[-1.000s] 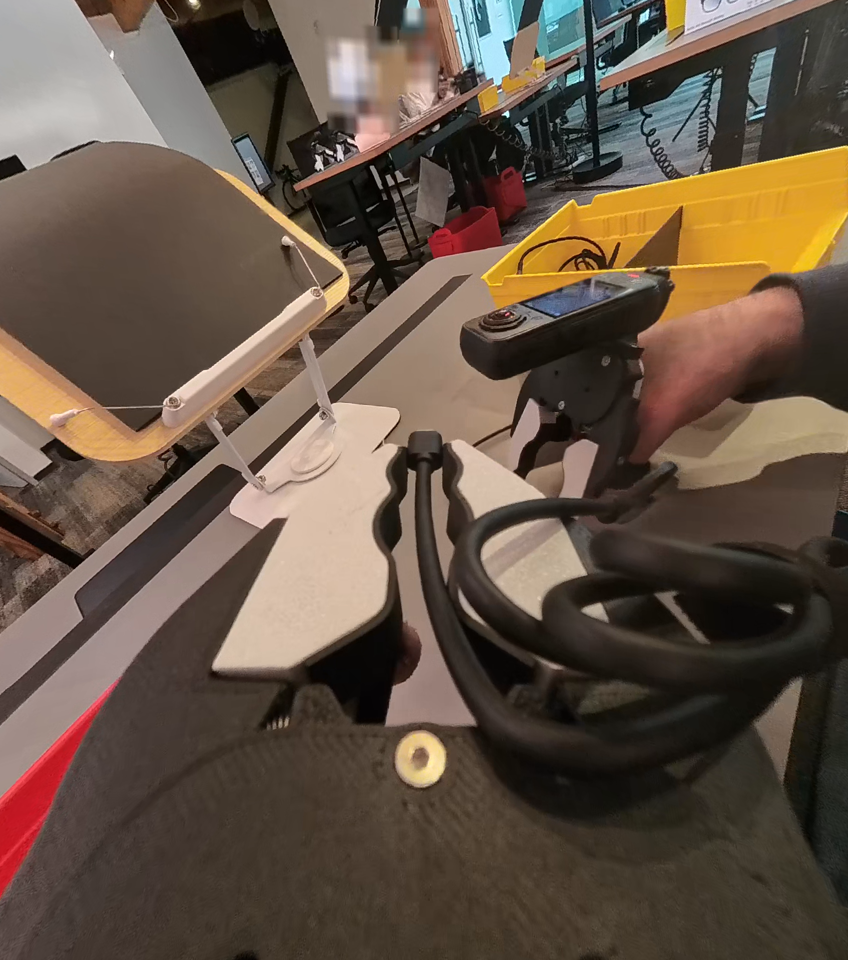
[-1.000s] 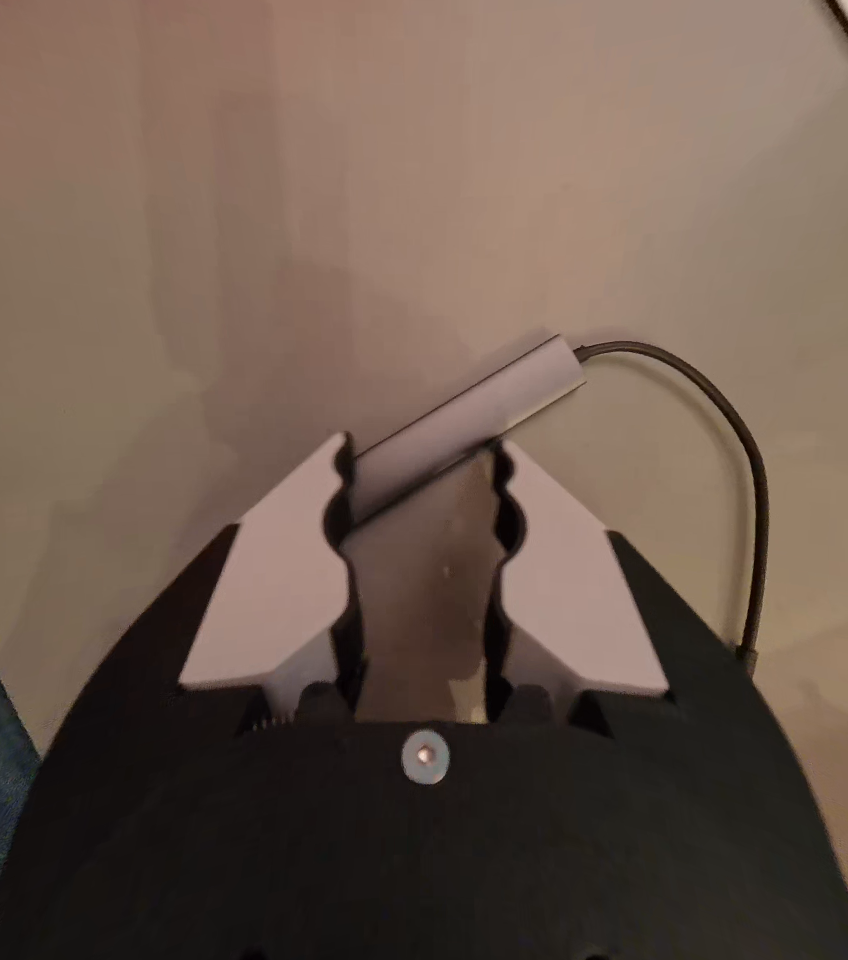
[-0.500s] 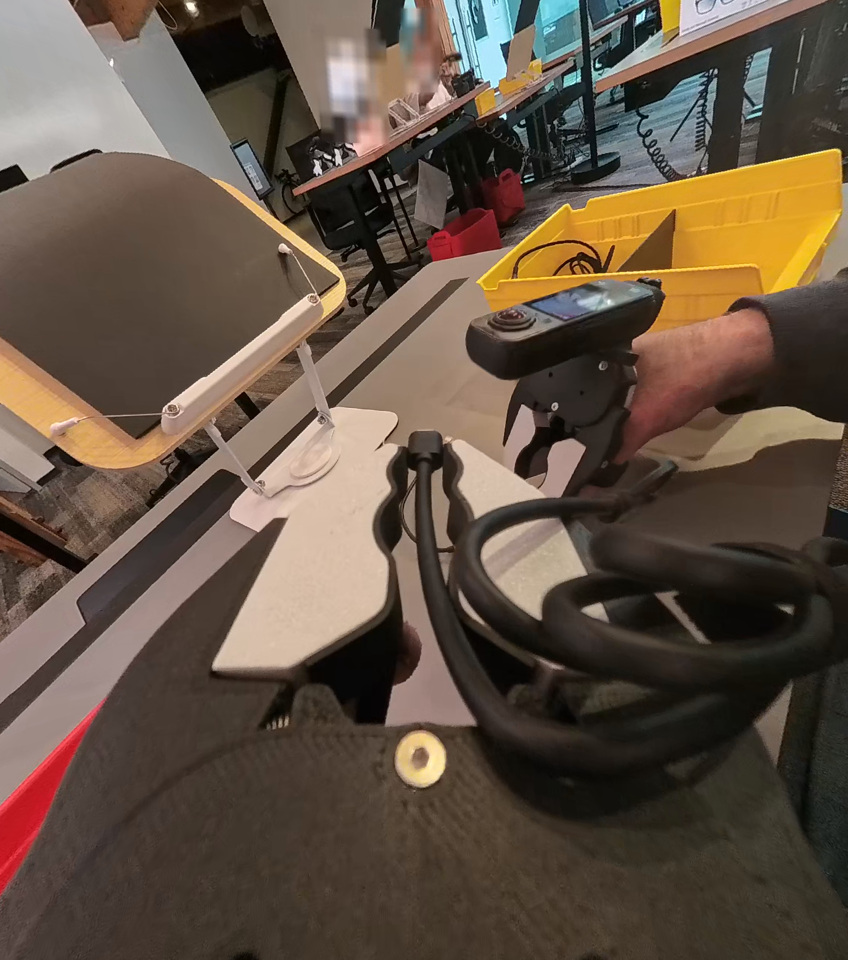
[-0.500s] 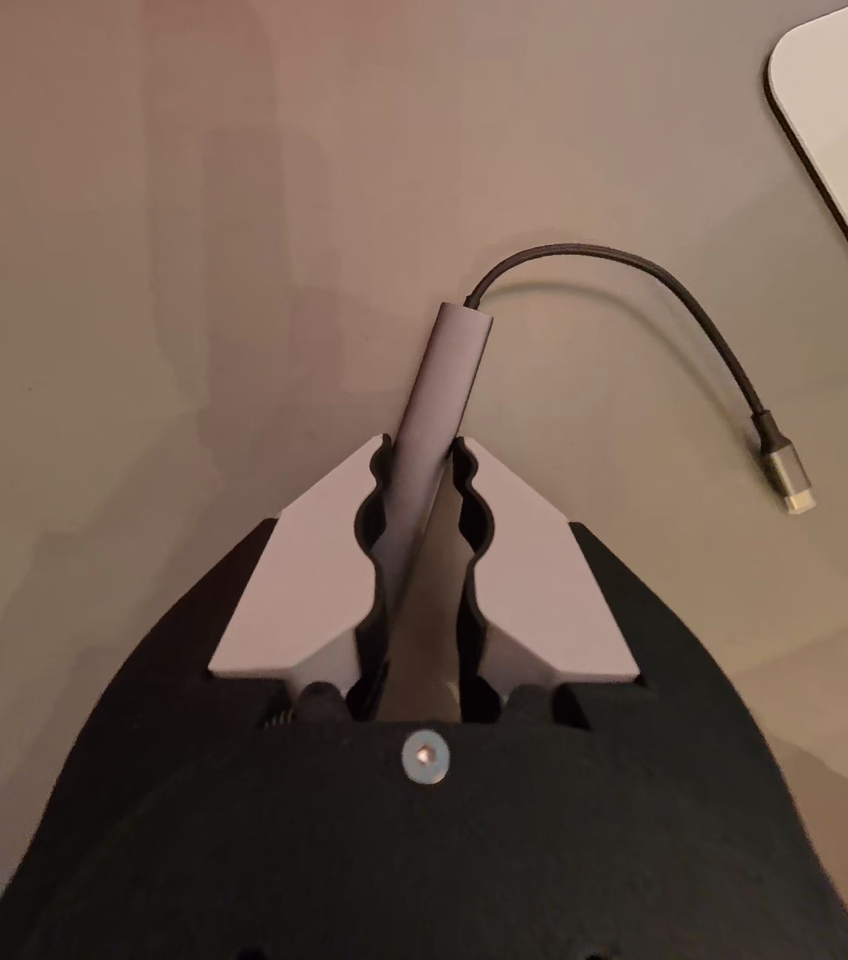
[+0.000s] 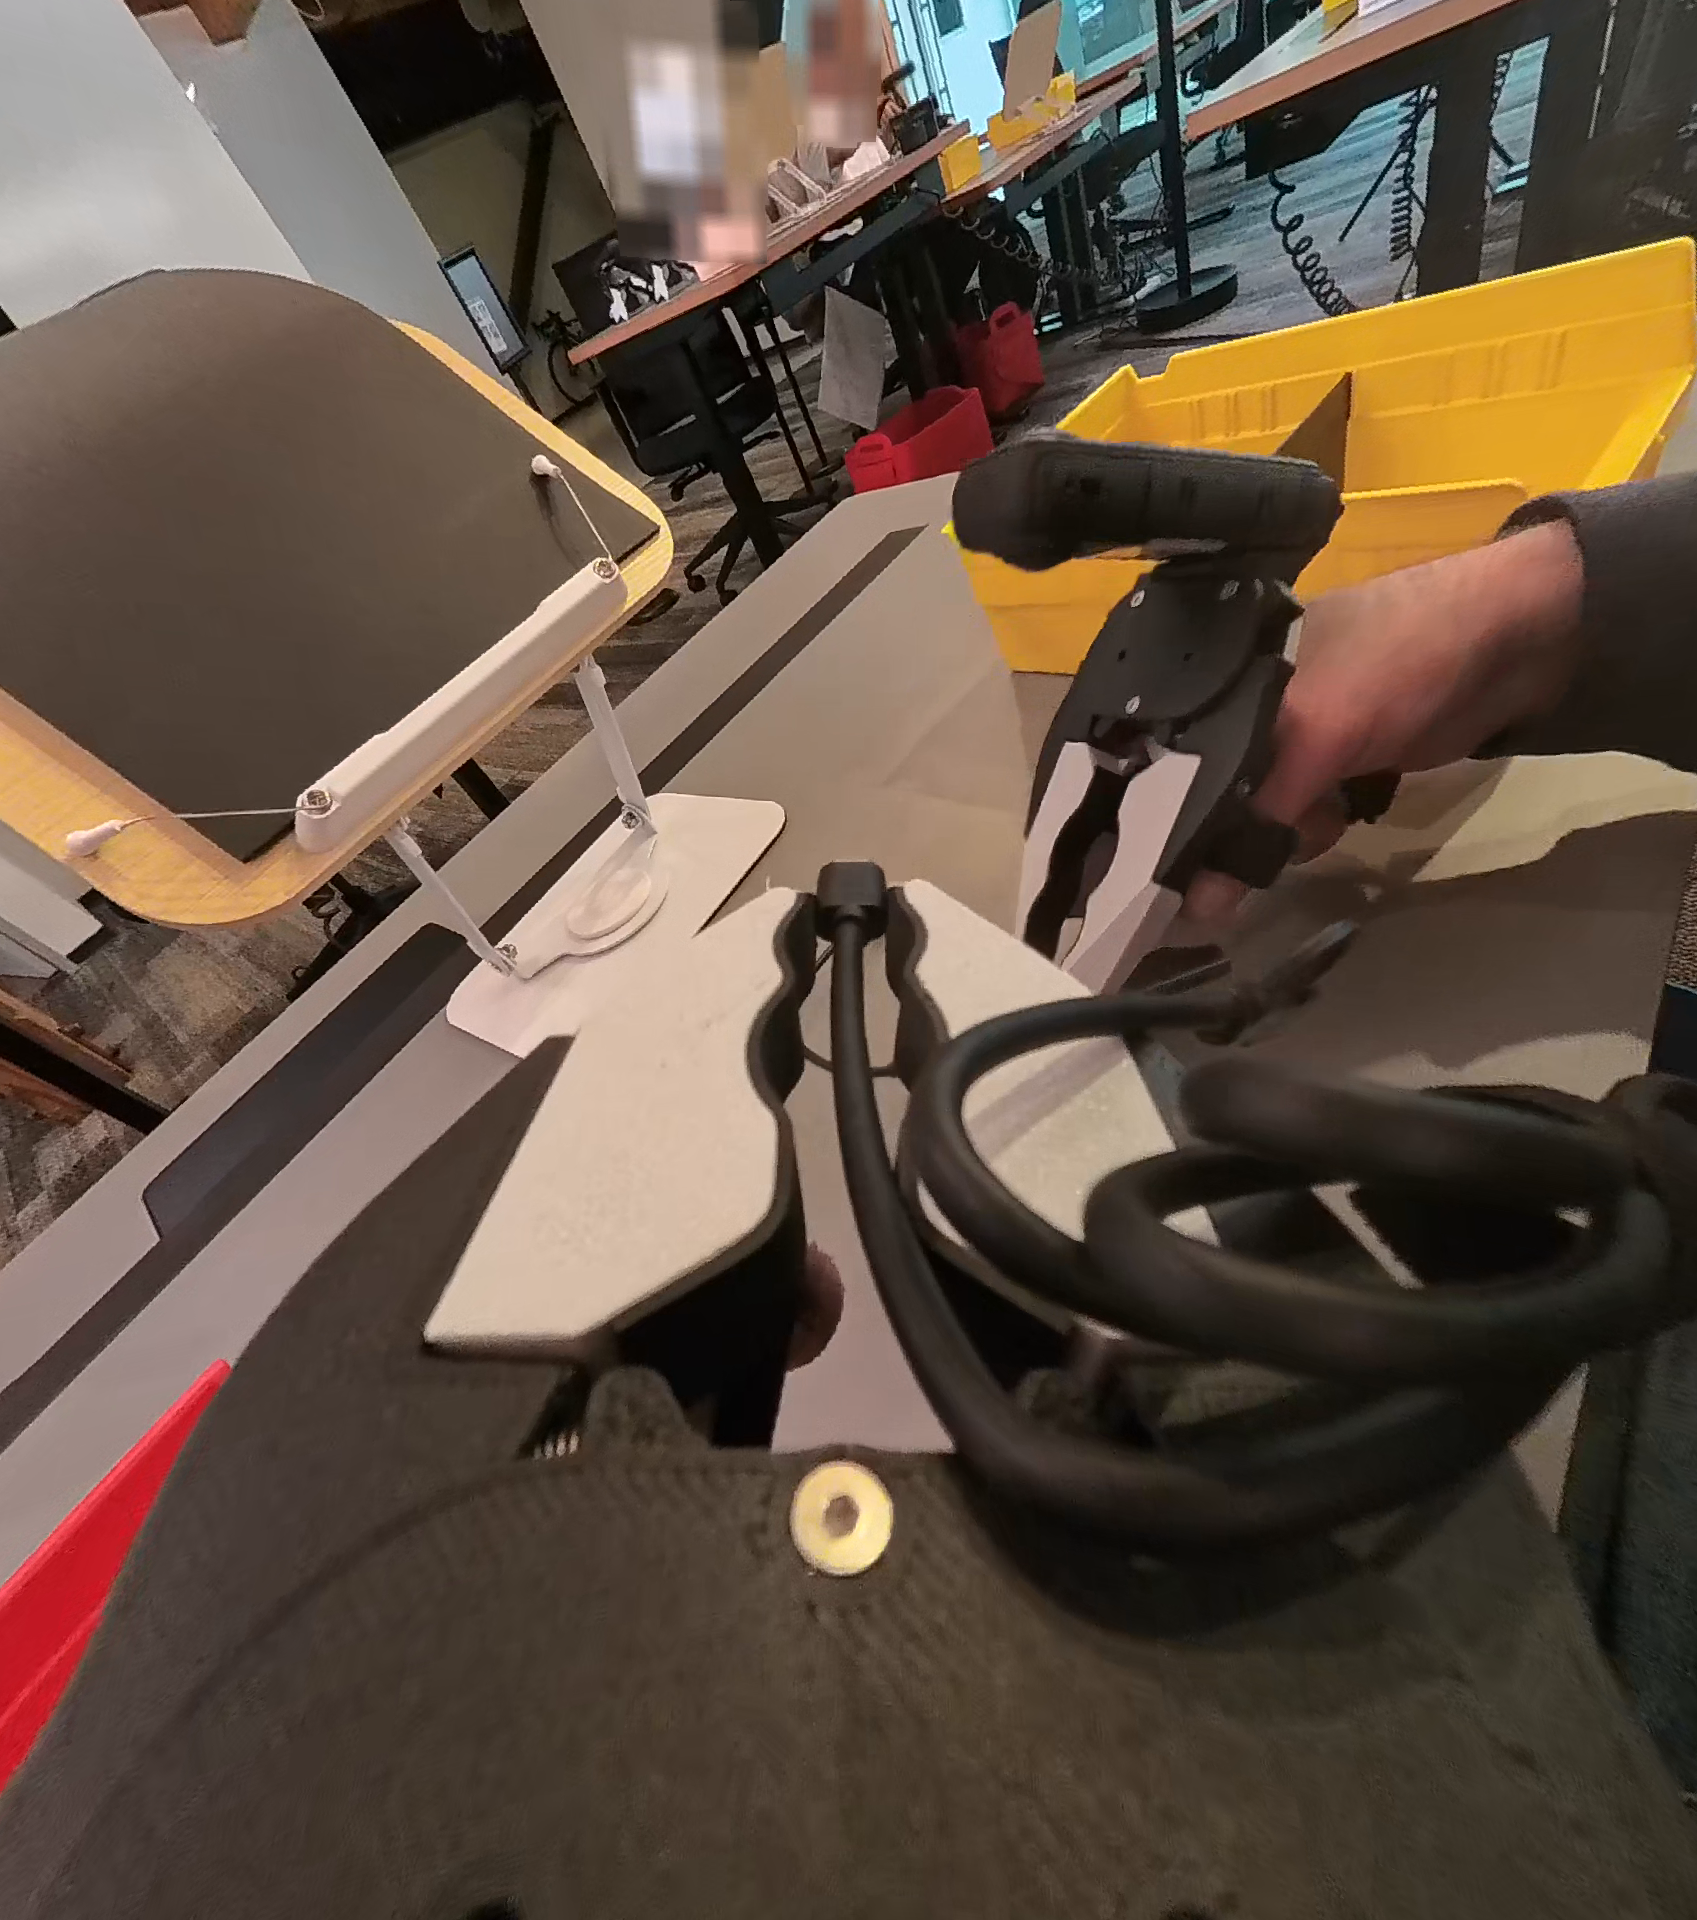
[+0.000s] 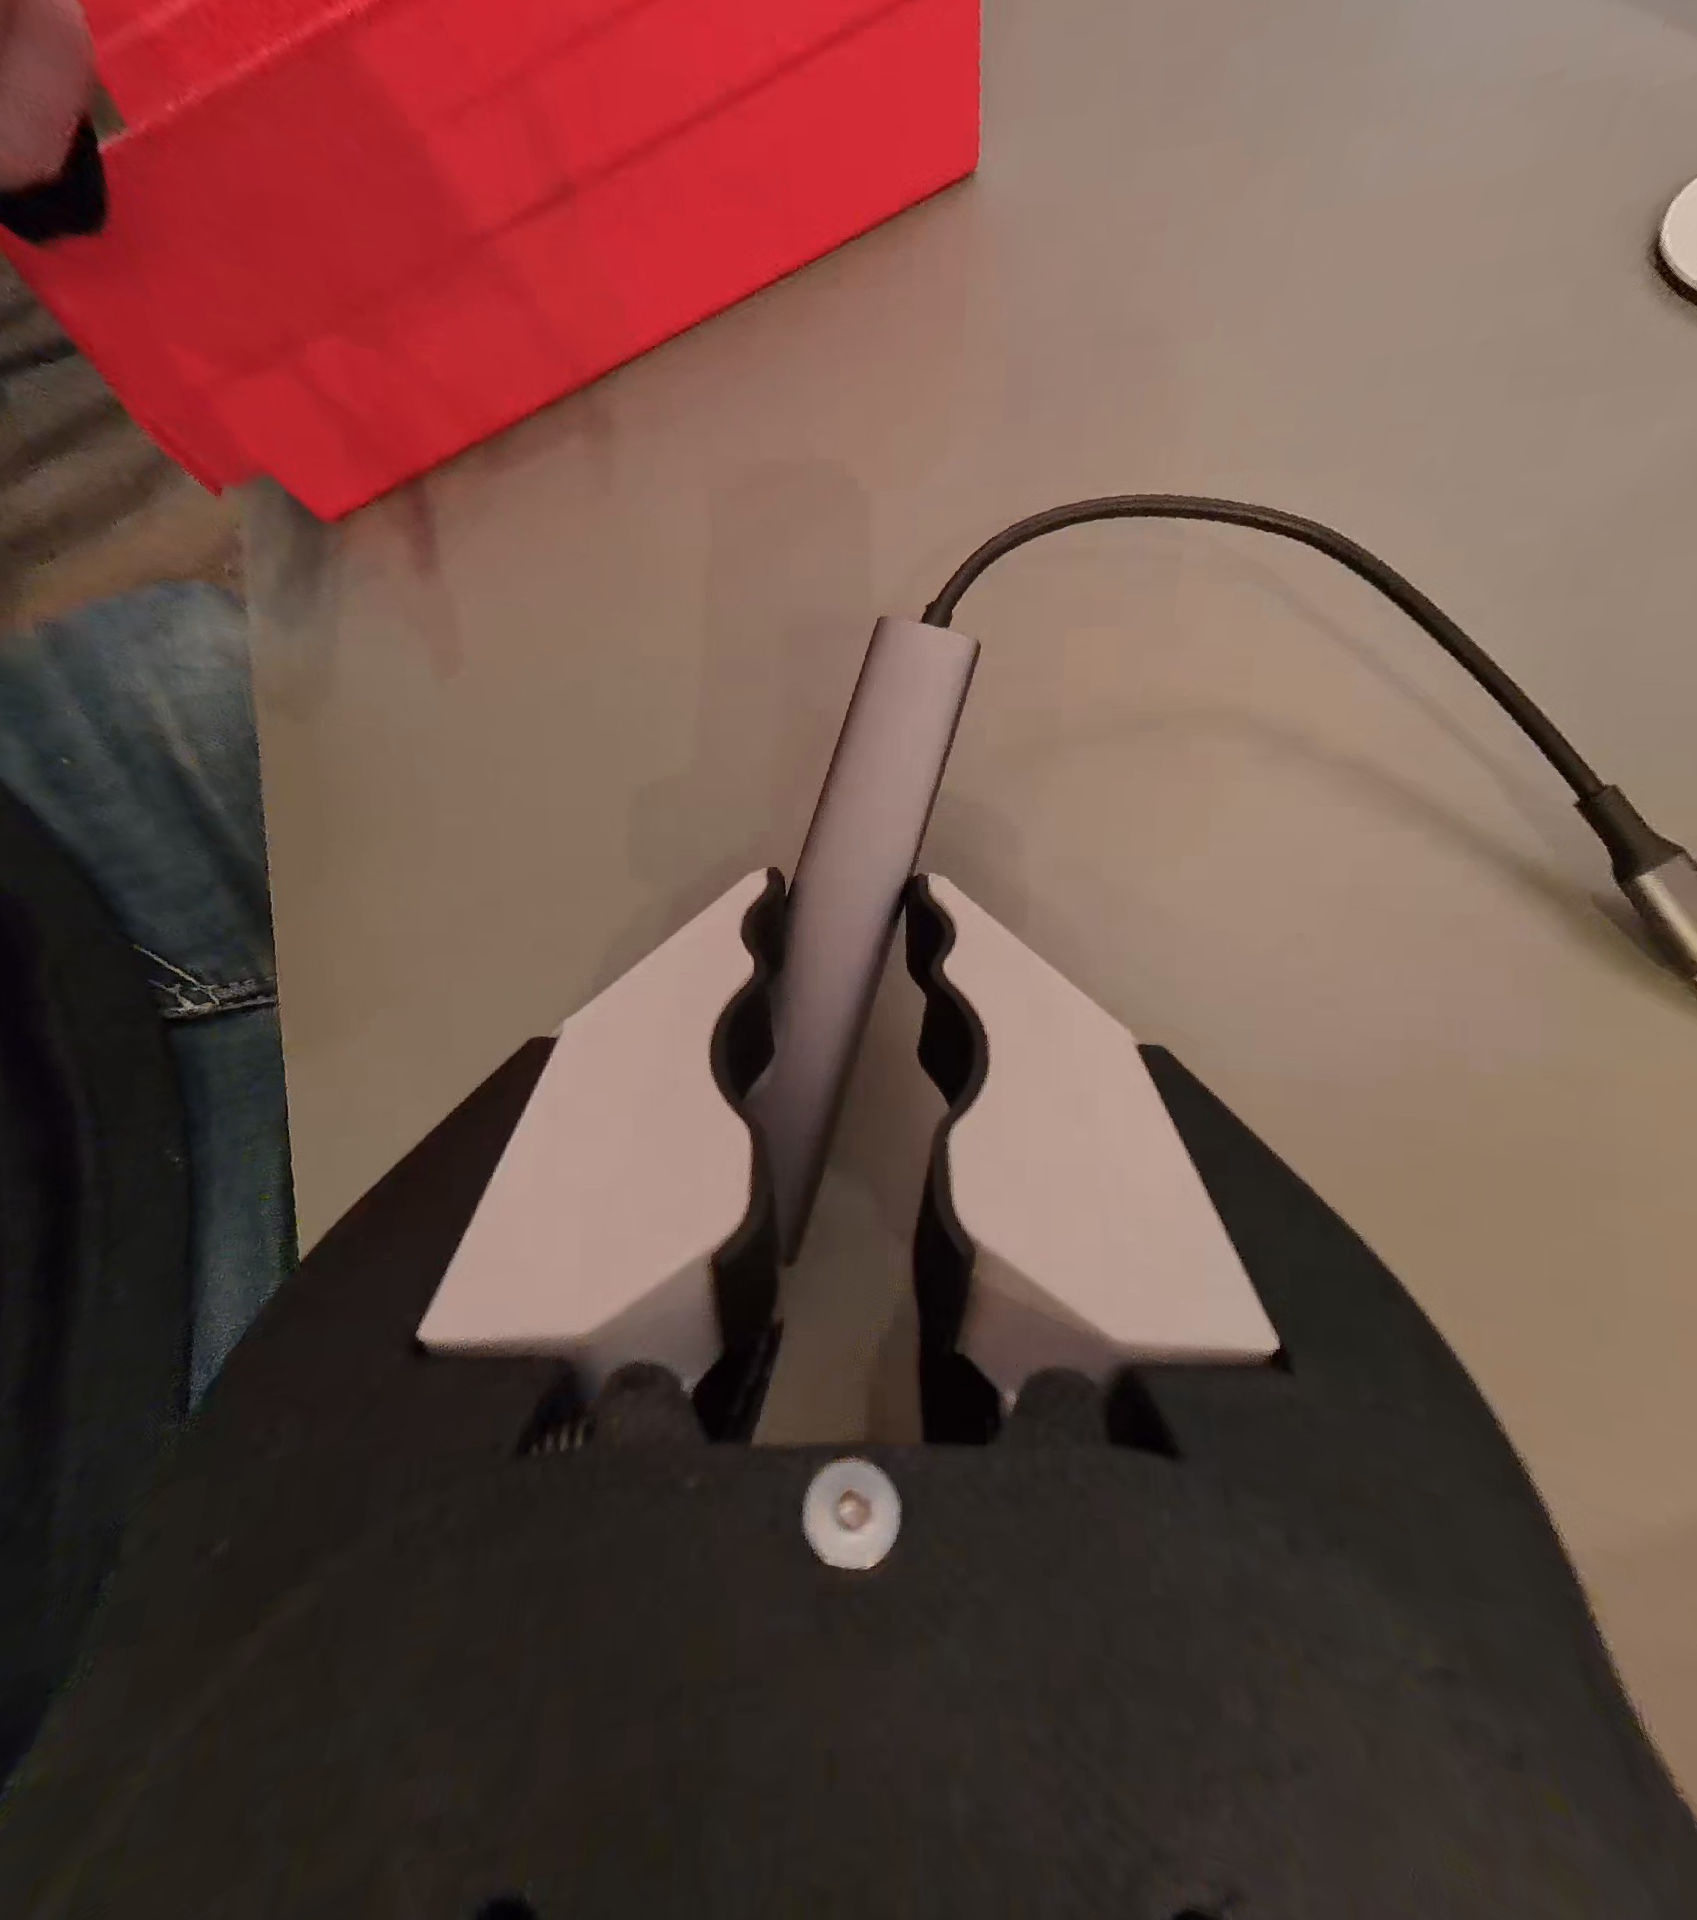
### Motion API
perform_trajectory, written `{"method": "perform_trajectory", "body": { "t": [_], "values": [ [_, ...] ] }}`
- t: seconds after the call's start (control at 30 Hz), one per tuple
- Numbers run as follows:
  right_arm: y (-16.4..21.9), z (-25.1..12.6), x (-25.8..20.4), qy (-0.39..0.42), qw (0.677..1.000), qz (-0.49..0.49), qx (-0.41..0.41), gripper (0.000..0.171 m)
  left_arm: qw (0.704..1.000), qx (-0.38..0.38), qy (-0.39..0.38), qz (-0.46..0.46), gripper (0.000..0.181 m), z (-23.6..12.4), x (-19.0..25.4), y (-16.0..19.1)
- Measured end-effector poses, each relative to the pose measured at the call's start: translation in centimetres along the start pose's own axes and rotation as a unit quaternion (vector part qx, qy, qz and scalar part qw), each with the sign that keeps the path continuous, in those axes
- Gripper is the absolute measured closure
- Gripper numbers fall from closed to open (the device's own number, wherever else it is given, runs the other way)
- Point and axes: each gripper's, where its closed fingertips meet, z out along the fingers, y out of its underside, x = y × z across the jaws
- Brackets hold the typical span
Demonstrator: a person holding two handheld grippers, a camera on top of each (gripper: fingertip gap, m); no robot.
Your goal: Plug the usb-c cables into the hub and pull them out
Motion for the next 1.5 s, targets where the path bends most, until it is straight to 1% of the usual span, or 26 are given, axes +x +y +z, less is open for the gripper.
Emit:
{"method": "perform_trajectory", "body": {
  "t": [0.1, 0.3, 0.5, 0.7, 0.83, 1.0, 1.17, 1.5],
  "values": [
    [0.3, -0.1, 0.1, 0.002, 1.000, 0.008, 0.002, 0.151, 1.000, -0.008, 0.001, 0.006, 0.169, 0.2, 0.2, 0.5],
    [-0.3, -0.2, -0.1, -0.015, 0.997, 0.053, 0.045, 0.151, 1.000, -0.028, 0.010, 0.011, 0.169, 0.8, 1.4, 1.7],
    [-2.0, -1.0, -0.5, -0.020, 0.993, 0.078, 0.090, 0.151, 0.999, -0.051, 0.014, -0.003, 0.169, 1.8, 2.7, 3.3],
    [-4.0, -2.2, -1.0, -0.017, 0.988, 0.091, 0.120, 0.151, 0.997, -0.076, -0.013, -0.015, 0.169, 2.8, 2.6, 4.7],
    [-4.9, -2.4, -1.9, -0.004, 0.989, 0.078, 0.123, 0.151, 0.996, -0.085, -0.020, -0.029, 0.169, 3.3, 2.8, 5.4],
    [-5.7, -2.1, -3.3, 0.000, 0.991, 0.061, 0.123, 0.151, 0.995, -0.074, -0.033, -0.066, 0.169, 3.5, 2.1, 5.4],
    [-5.9, -1.7, -4.0, -0.004, 0.991, 0.056, 0.118, 0.151, 0.994, -0.073, -0.053, -0.055, 0.169, 3.4, 1.5, 5.4],
    [-6.2, -1.8, -4.4, -0.010, 0.990, 0.063, 0.127, 0.151, 0.994, -0.075, -0.057, -0.054, 0.169, 3.5, 1.4, 5.6]
  ]
}}
